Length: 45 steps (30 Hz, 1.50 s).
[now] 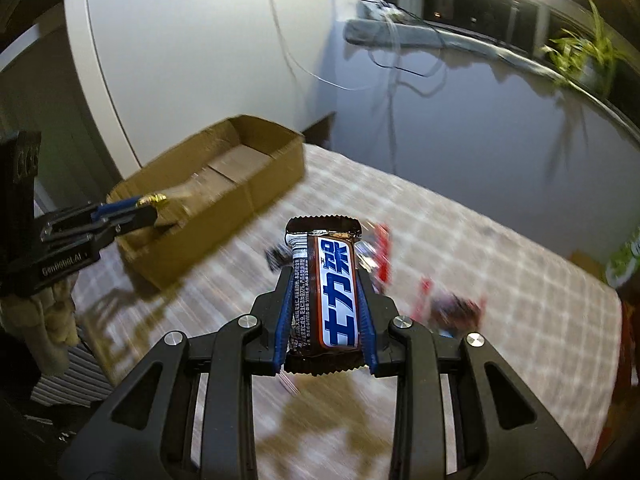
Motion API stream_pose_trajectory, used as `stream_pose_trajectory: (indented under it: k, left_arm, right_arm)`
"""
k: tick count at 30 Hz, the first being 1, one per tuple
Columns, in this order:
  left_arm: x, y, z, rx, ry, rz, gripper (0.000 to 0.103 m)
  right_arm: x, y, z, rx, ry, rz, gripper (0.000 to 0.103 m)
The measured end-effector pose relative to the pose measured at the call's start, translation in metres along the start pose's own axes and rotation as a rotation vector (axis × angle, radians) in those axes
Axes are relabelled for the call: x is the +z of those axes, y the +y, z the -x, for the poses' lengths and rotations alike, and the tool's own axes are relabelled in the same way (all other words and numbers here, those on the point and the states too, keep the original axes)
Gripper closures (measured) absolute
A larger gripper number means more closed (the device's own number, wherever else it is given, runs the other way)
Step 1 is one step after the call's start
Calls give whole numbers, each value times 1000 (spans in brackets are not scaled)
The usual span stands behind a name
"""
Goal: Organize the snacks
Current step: 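Carry both snacks into the box and open both grippers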
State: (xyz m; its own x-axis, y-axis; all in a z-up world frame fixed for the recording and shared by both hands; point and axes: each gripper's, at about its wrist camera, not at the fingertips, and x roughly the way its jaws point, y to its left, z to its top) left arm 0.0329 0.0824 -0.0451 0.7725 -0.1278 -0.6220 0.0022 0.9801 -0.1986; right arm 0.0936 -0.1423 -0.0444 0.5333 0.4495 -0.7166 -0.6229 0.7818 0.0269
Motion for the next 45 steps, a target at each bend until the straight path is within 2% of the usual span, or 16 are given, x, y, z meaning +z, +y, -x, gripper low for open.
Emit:
stream_pose_trajectory:
  k: [15, 30, 34, 35, 36, 37, 38, 39, 45]
  left_arm:
    - [3, 61, 14, 118, -37, 87, 80]
    - [5, 82, 8, 146, -38, 128, 79]
    - [6, 85, 8, 140, -40, 137, 75]
    - [7, 86, 8, 140, -40, 139, 67]
    - [7, 86, 9, 141, -42, 141, 61]
    - [7, 87, 10, 141, -47, 145, 47]
    - [8, 88, 11, 140, -54, 151, 45]
    - [8, 88, 11, 137, -56, 154, 45]
    - [9, 89, 12, 134, -58, 160, 45]
  right_arm:
    - [70, 68, -62, 104, 16, 120, 73]
    - [104, 111, -119, 135, 77, 188, 73]
    - [105, 118, -125, 134, 80, 200, 73]
    - [105, 119, -126, 133, 82, 203, 72]
    - [105, 119, -126, 129, 81, 205, 66]
    - [106, 120, -126, 125, 76, 208, 60]
    - [106, 120, -125, 122, 69, 209, 46]
    - [106, 120, -123, 116, 59, 211, 37]
    - [108, 117, -115, 107, 39, 208, 37]
